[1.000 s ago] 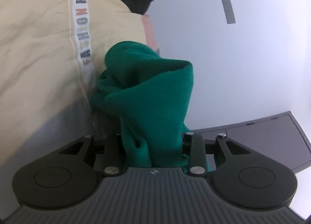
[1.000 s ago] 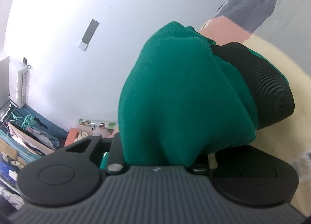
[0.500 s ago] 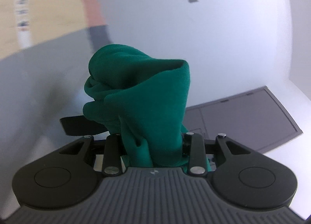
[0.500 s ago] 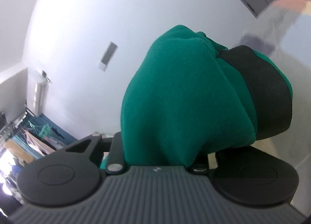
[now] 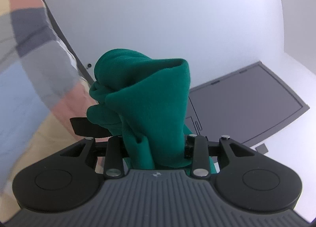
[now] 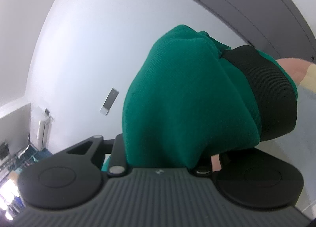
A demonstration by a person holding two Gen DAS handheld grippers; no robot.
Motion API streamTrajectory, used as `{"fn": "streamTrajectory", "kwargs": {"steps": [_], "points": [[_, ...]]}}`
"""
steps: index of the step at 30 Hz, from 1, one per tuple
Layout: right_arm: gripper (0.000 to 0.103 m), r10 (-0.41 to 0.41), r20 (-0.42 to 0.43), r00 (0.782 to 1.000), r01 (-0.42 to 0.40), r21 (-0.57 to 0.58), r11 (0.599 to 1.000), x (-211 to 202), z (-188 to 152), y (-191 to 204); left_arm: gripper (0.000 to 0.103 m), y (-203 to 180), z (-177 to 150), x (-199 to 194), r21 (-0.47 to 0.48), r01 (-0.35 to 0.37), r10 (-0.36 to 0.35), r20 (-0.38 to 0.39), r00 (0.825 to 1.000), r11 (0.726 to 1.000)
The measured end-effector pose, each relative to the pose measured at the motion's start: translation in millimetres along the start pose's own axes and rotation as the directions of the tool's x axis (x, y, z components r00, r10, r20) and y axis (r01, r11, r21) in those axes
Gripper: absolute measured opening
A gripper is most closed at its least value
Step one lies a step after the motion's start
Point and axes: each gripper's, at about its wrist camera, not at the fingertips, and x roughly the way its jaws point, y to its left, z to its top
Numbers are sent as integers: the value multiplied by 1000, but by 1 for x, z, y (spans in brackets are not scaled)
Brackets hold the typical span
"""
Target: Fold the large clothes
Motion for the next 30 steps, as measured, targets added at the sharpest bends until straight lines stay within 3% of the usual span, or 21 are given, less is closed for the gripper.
{"fn": "streamTrajectory", "kwargs": {"steps": [8, 17, 24, 30], "points": [[34, -42, 2, 999, 41, 31, 999, 13, -5, -77, 39, 44, -19, 64, 32, -55, 58, -77, 995, 998], [34, -128, -77, 989, 131, 43, 990, 24, -59, -152, 39, 115, -43, 91, 44, -165, 170, -166, 971, 985], [36, -93, -44, 995, 94, 26, 995, 16, -88, -178, 42, 131, -50, 83, 107, -125, 142, -173, 975, 986], [40, -64, -18, 998, 66, 87, 994, 12, -110, -204, 50, 144, -60, 73, 154, -102, 128, -176, 976, 983]]}}
